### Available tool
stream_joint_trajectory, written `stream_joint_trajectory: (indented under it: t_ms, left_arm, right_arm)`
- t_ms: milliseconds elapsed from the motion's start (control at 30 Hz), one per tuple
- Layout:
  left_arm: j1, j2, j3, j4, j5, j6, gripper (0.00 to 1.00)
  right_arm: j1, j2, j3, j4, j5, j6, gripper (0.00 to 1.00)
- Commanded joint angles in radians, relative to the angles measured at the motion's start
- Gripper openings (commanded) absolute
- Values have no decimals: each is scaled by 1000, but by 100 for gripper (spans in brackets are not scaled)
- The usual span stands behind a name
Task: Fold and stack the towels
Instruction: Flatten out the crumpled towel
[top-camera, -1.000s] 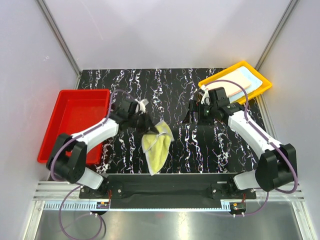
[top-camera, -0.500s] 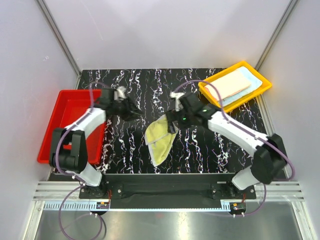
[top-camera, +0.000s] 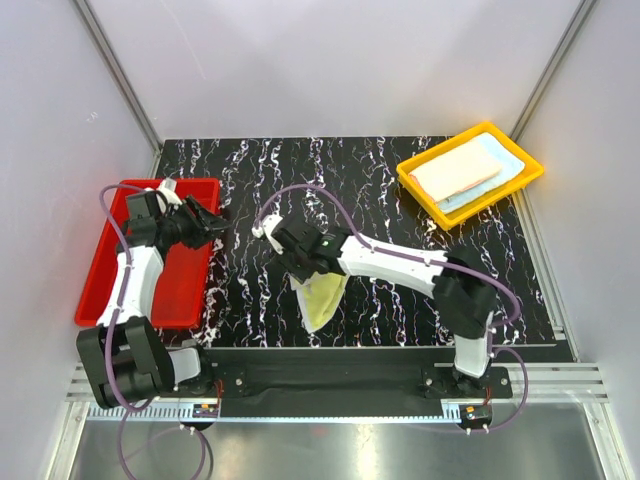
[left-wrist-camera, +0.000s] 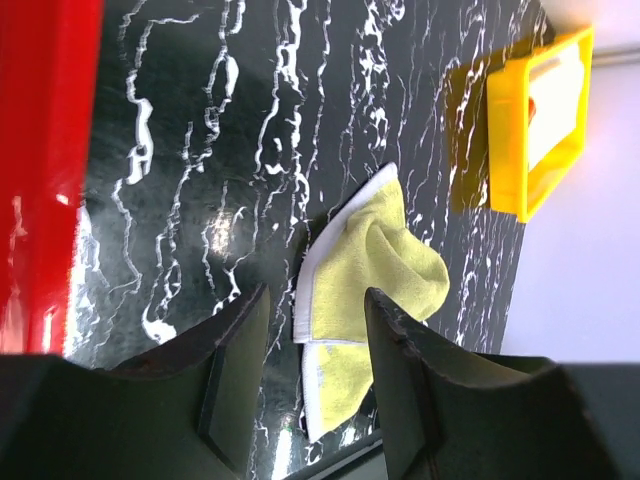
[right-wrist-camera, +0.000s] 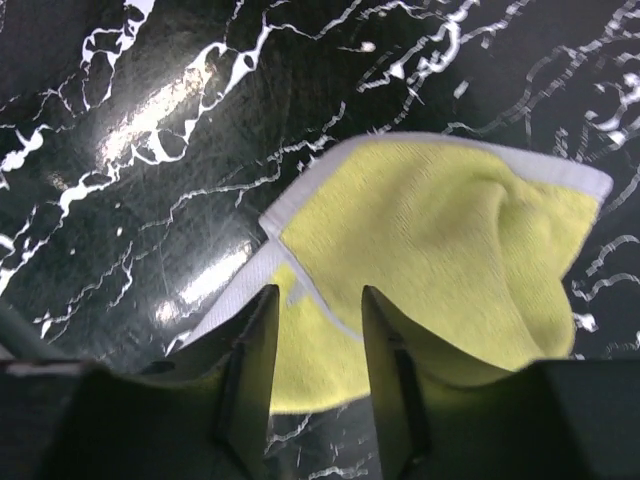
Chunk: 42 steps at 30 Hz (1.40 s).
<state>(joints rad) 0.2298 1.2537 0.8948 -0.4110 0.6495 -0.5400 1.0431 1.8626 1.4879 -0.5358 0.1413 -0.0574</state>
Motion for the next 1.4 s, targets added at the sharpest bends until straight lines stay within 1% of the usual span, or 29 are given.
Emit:
stream_joint_trajectory:
  t_ms: [0,33,67,133,200,300,400,533,667,833,933,1033,1100,1200,1233,1367]
  left_arm:
    - [20,-45,-71,75,36,-29,48]
    - [25,-46,-77,80,38,-35,48]
    - [26,-43,-82,84,42,-32,48]
    - [32,-34,-76,68,48,-23,48]
    - [37,-33,-73,61,50,-12,48]
    - [39,-40,-74,64,49,-15,48]
    - [40,-37,-76,69,55,-14,48]
    - [42,-34,-77,69,58,-17,48]
    - [43,-40,-79,69,52,-15,48]
    - [43,-37,-79,75,52,-17,48]
    - [43,-37,-79,78,53,-17,49]
    - [43,-34,-82,78,56,-18,49]
    - [43,-34,-82,80,59,-17,49]
    - [43,-40,-85,75,59,-14,49]
    - [43,-45,-85,77,59,-11,50]
    - [42,-65,-89,84,70,-15,51]
  right_arm:
    - [23,67,95,28,4,-53,41]
    - [23,116,116,13,6,-27,34]
    - [24,138,138,-6,7,-12,31]
    - [25,177,166,-24,20,23,30]
    - [25,188,160,-6,12,66,33]
    - [25,196,124,20,-12,136,40]
    - [25,214,109,31,-17,182,40]
    - [23,237,81,49,3,215,45]
    - [23,254,54,88,-26,249,46]
    - [23,271,35,105,-14,258,45]
    - [23,270,25,114,-14,251,41]
    - [23,270,26,100,-2,245,25]
    - [23,259,37,73,18,248,19]
    - [23,202,48,22,11,251,18]
    - [23,161,49,8,-8,258,19]
    - [23,55,43,-53,-83,286,25]
